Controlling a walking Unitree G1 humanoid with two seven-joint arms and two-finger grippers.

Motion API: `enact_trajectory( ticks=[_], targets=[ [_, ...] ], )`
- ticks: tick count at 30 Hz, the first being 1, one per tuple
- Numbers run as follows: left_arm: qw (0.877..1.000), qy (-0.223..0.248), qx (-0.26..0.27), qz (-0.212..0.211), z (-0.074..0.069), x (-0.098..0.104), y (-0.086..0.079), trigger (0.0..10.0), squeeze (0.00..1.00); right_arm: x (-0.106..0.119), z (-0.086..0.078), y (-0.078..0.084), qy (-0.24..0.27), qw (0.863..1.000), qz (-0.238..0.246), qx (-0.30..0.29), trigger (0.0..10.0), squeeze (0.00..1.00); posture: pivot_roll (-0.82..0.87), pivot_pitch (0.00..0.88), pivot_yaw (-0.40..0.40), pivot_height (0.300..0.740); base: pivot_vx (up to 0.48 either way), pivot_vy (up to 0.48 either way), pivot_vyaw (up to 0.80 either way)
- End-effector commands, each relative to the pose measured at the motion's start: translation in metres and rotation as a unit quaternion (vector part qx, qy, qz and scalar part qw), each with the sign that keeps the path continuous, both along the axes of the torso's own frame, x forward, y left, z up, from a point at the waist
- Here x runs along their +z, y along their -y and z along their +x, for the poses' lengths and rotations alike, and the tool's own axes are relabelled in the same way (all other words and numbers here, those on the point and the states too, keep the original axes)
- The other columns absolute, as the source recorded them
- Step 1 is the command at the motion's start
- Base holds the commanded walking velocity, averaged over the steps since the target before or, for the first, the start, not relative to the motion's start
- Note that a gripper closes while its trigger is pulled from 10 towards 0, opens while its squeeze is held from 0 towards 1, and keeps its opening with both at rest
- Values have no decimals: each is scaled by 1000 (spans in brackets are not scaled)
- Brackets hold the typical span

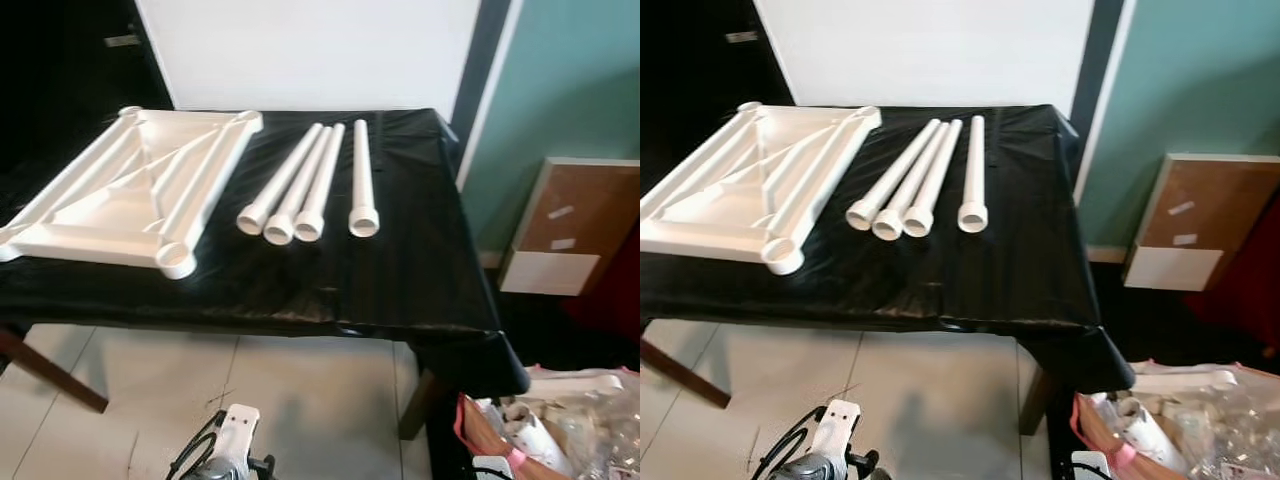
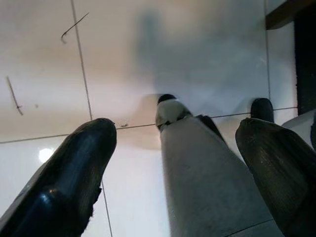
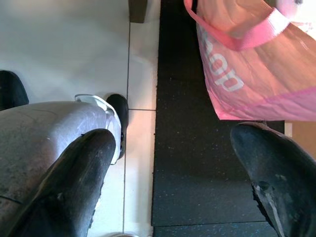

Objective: Building children table

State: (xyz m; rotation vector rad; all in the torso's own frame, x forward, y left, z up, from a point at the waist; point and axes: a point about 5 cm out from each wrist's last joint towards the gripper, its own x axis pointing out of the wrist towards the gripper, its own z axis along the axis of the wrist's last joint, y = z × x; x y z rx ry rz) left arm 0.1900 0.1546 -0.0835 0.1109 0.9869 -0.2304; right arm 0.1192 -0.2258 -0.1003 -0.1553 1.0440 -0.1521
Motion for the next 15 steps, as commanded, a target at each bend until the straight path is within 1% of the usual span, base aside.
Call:
enact_trajectory(
  ticks=[1,15],
  targets=[
    [1000,-12,2,5,-5,-2,-3,10000,0,-5,-5,-16,-10,1000,24,1,10000,0,-24,0,76,740,0,281,0],
    [1000,-9,-2,6,-5,-2,-4,10000,0,-5,-4,-19,-9,1000,27,2,10000,0,-22,0,72,740,0,282,0]
  ],
)
